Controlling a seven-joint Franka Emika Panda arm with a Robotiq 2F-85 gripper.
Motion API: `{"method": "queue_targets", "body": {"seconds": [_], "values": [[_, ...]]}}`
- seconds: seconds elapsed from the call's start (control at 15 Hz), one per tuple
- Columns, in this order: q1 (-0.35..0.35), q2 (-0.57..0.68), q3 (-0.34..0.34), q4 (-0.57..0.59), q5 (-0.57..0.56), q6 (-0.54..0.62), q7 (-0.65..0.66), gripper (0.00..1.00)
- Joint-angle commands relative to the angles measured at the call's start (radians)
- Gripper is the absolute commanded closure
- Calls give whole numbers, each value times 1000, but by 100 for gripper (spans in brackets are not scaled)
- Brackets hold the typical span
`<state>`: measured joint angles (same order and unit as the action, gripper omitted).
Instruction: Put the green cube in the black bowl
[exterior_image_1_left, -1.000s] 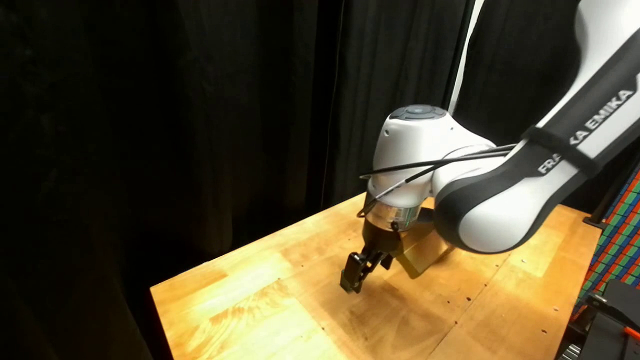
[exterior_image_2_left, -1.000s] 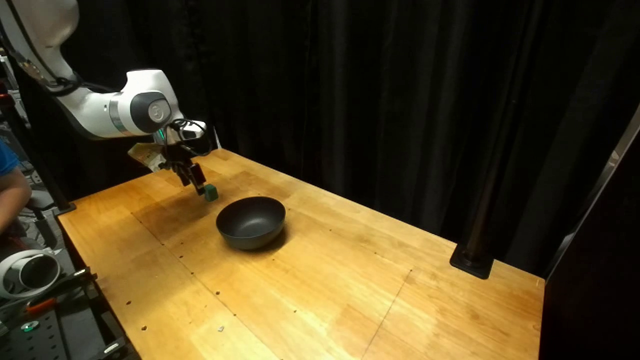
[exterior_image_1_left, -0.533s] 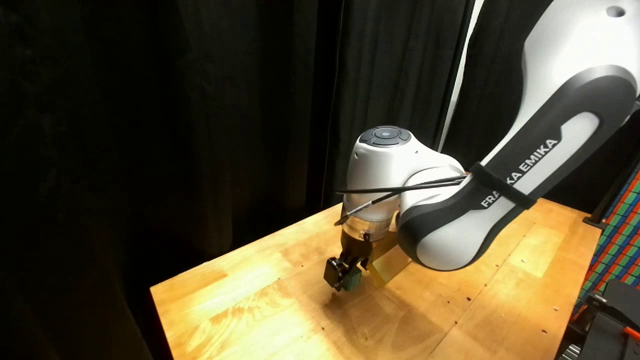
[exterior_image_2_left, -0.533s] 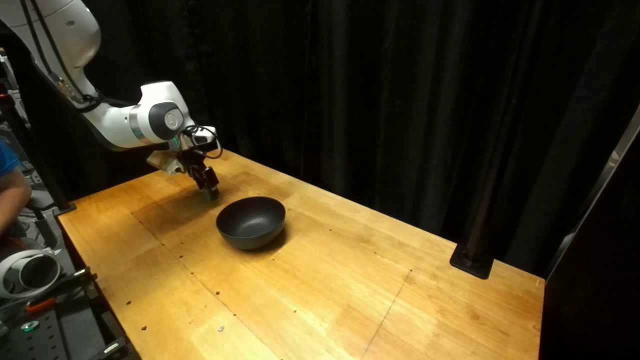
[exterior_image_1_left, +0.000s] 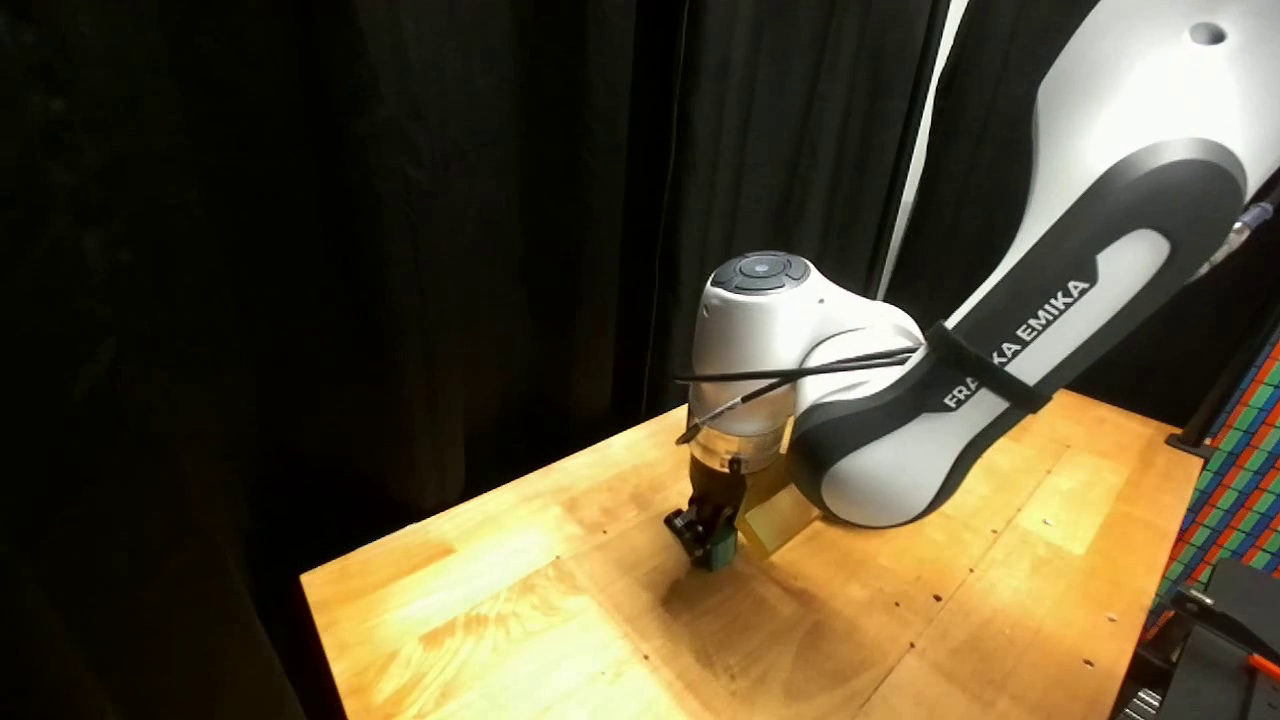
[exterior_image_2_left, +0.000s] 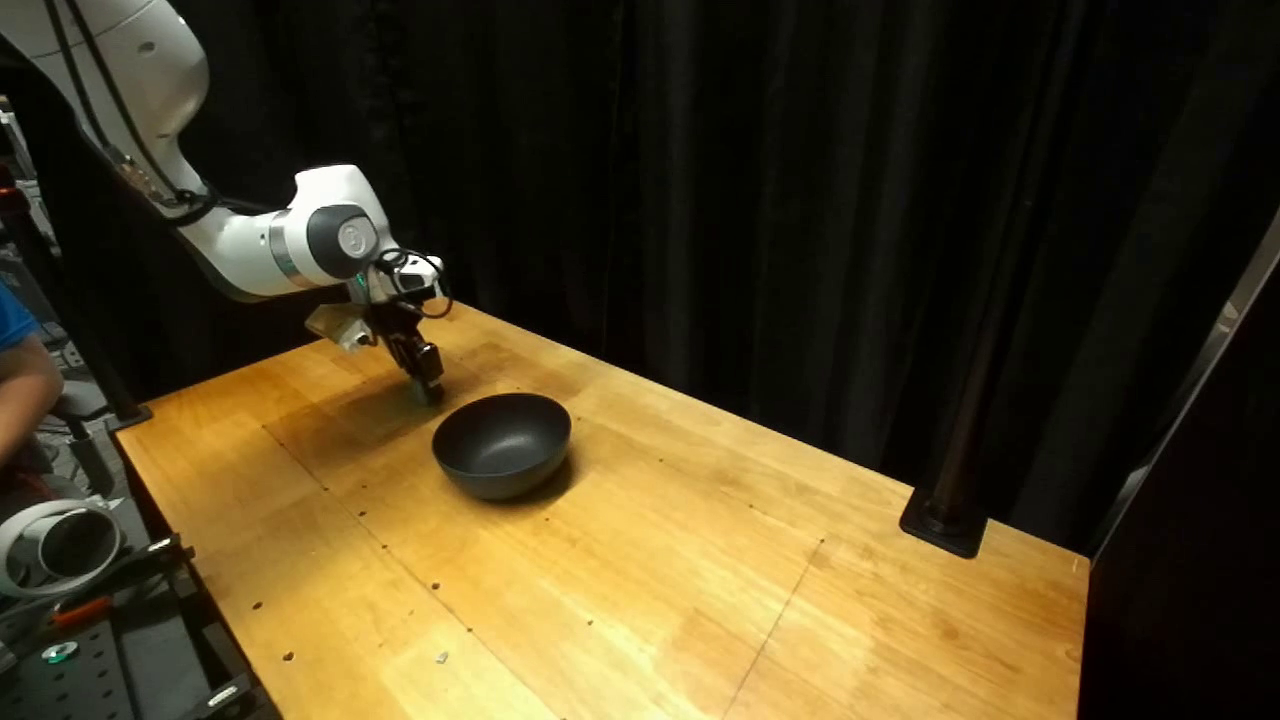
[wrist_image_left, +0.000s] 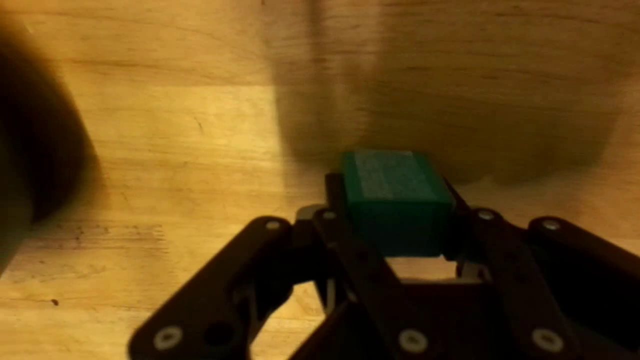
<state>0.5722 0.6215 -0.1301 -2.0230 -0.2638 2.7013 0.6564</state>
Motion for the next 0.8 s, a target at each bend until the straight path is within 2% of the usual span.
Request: {"method": "queue_targets", "body": {"seconds": [0.0, 0.27, 0.4, 0.6, 0.67, 0.73], "values": [[-5, -134, -32, -37, -13, -133, 25, 82], [-88, -282, -29, -36, -56, -338, 28, 82], [-161, -333, -1, -43, -50, -435, 10, 82], [-257, -369, 33, -78, -20, -482, -6, 80], [-284, -375, 45, -87, -6, -494, -17, 32], [-306, -387, 59, -101, 3, -499, -32, 31]]}}
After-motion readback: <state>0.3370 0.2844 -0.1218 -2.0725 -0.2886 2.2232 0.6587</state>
